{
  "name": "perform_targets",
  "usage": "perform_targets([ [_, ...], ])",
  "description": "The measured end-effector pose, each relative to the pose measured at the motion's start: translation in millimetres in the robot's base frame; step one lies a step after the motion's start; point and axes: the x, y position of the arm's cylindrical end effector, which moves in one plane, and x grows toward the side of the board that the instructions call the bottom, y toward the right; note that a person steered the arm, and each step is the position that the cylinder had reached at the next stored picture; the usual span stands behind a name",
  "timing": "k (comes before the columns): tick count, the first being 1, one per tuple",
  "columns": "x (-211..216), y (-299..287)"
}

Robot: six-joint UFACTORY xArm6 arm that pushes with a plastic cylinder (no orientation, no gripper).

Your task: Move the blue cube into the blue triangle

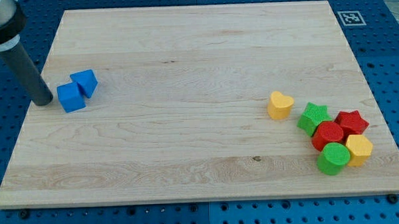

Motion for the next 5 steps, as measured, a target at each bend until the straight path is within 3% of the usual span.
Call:
perform_targets([
  [5,7.2,41.3],
])
